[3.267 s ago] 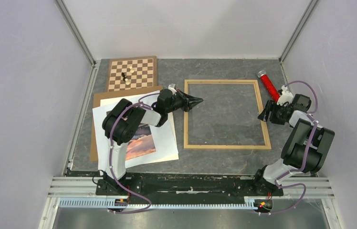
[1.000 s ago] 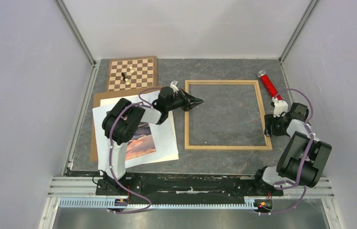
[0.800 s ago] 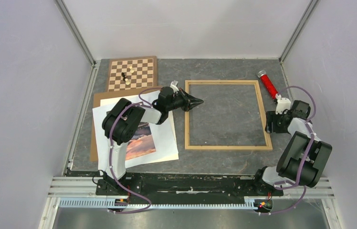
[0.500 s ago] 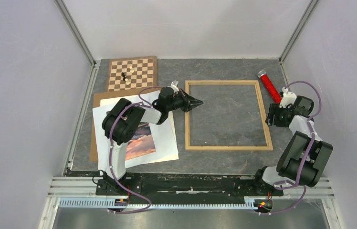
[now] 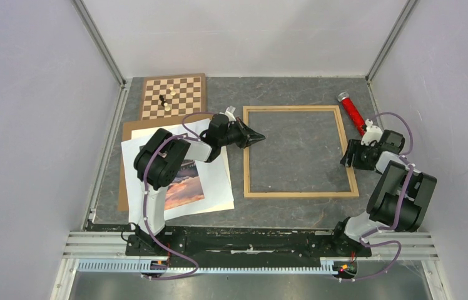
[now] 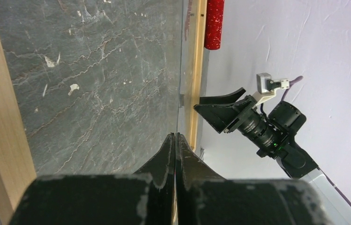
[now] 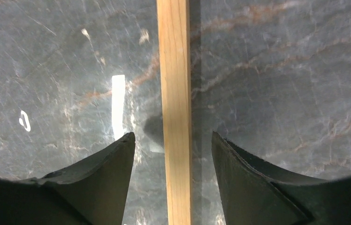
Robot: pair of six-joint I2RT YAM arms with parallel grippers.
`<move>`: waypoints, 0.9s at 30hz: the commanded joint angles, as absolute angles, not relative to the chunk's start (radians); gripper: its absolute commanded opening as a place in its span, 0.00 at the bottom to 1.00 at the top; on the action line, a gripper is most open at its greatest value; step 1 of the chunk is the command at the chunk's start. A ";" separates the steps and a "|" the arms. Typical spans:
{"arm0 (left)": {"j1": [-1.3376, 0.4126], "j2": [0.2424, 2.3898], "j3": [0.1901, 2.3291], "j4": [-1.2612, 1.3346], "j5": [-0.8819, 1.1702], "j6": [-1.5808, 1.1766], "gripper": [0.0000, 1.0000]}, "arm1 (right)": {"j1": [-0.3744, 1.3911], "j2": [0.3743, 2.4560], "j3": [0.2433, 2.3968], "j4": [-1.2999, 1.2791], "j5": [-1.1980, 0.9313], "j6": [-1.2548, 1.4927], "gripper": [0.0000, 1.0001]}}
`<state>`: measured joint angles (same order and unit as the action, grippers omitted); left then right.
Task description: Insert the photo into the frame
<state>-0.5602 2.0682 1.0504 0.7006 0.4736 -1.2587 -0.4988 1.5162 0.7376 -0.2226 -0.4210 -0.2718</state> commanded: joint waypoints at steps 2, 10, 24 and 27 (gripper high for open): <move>-0.566 2.070 1.084 0.674 0.495 -1.164 0.02 | -0.486 1.547 0.711 -0.176 -0.466 -0.274 0.64; -0.563 2.060 1.092 0.615 0.486 -1.098 0.02 | -0.440 1.562 0.687 -0.172 -0.498 -0.294 0.61; -0.488 2.027 1.149 0.411 0.546 -0.897 0.02 | -0.346 1.558 0.690 -0.181 -0.553 -0.307 0.59; -0.470 2.018 1.158 0.361 0.562 -0.846 0.02 | -0.325 1.555 0.687 -0.181 -0.554 -0.315 0.59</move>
